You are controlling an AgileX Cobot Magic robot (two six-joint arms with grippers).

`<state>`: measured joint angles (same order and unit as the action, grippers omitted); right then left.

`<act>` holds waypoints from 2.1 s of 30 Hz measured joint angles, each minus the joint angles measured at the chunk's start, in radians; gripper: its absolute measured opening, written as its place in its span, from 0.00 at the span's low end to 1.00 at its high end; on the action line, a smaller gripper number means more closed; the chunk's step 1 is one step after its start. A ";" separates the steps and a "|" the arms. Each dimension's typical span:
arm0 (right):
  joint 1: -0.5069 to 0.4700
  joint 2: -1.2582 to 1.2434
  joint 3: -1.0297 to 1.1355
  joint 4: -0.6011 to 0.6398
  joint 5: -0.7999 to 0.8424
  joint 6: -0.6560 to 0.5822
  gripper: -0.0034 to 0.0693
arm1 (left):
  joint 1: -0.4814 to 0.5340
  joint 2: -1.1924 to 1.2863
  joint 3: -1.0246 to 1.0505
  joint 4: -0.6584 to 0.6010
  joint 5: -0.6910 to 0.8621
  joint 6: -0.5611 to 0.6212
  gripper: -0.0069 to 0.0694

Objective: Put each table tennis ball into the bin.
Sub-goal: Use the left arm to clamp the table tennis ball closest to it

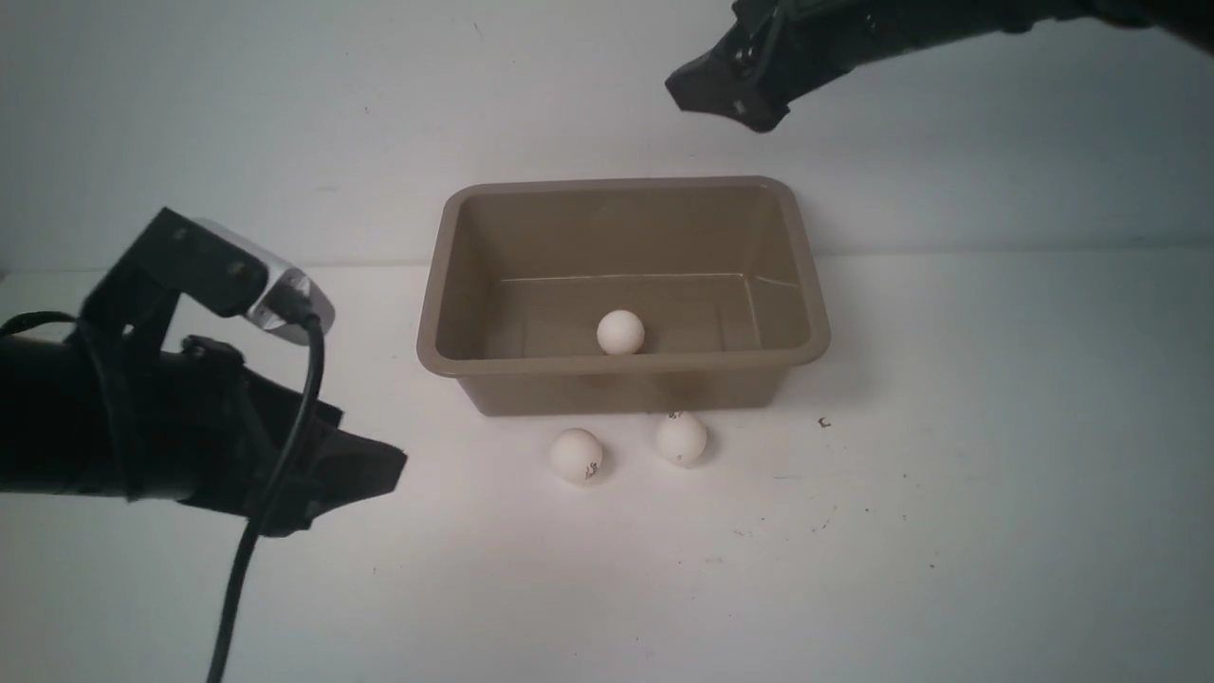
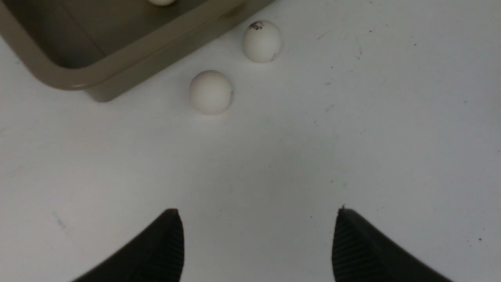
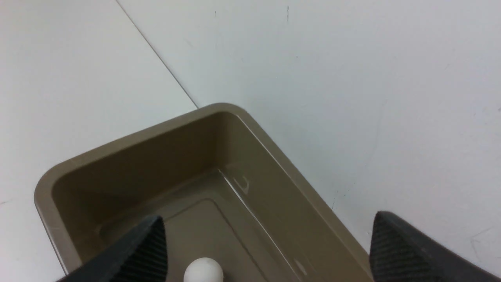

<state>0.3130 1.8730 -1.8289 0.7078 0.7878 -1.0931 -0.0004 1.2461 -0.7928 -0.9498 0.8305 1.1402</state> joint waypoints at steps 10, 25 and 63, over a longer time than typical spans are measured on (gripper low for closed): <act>0.000 -0.021 0.000 -0.007 0.013 0.000 0.91 | -0.086 0.195 -0.002 -0.126 -0.159 0.138 0.70; 0.000 -0.021 0.000 -0.009 0.048 0.000 0.89 | -0.339 0.427 -0.092 -0.225 -0.490 0.114 0.70; 0.000 -0.021 0.000 -0.080 0.054 -0.002 0.86 | -0.429 0.730 -0.231 -0.584 -0.655 0.297 0.70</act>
<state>0.3130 1.8516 -1.8289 0.6281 0.8422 -1.0950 -0.4296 1.9762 -1.0234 -1.5340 0.1758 1.4371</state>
